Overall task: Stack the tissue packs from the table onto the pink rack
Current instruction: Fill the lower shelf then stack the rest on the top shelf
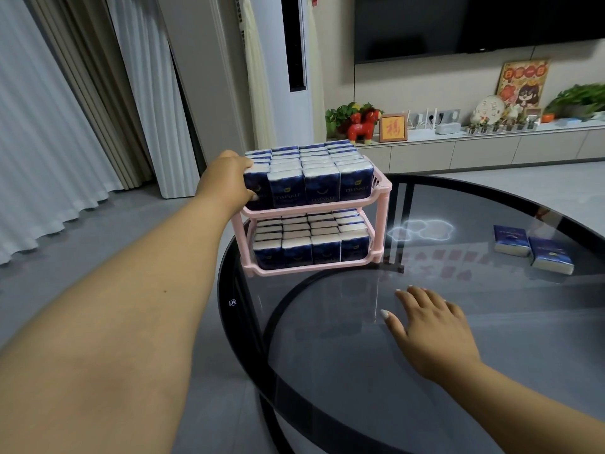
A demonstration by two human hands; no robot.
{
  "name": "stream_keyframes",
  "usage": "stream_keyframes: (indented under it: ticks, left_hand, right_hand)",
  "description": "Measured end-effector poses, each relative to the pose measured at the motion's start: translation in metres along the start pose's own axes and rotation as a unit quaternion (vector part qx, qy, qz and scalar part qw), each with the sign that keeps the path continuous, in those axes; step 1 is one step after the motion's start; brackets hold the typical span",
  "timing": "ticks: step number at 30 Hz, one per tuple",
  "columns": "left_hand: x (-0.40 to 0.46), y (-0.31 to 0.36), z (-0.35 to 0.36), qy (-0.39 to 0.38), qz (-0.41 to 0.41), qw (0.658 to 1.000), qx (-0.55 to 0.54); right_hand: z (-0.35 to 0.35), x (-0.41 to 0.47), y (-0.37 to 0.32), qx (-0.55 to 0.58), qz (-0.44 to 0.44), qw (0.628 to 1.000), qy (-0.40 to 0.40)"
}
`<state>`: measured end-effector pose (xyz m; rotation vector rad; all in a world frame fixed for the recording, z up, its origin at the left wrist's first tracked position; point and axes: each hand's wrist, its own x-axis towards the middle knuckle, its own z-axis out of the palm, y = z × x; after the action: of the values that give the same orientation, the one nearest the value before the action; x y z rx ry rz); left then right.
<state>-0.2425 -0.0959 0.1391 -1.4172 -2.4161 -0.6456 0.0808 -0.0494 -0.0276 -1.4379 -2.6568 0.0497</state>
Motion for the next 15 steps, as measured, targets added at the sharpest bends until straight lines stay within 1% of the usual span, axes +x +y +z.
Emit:
stream_keyframes:
  ticks: [7,13,15]
  left_hand:
    - [0.003,-0.003,0.007,0.021,-0.006,1.0,-0.014]
    - [0.003,-0.001,-0.005,0.0,-0.027,0.999,-0.046]
    - [0.0,0.002,-0.013,0.024,-0.043,0.997,-0.062]
  right_hand:
    - [0.002,0.002,0.001,-0.001,-0.001,1.0,0.002]
    - [0.003,0.002,0.002,-0.003,-0.004,1.0,0.006]
    - [0.003,0.002,0.002,-0.003,-0.005,1.0,0.008]
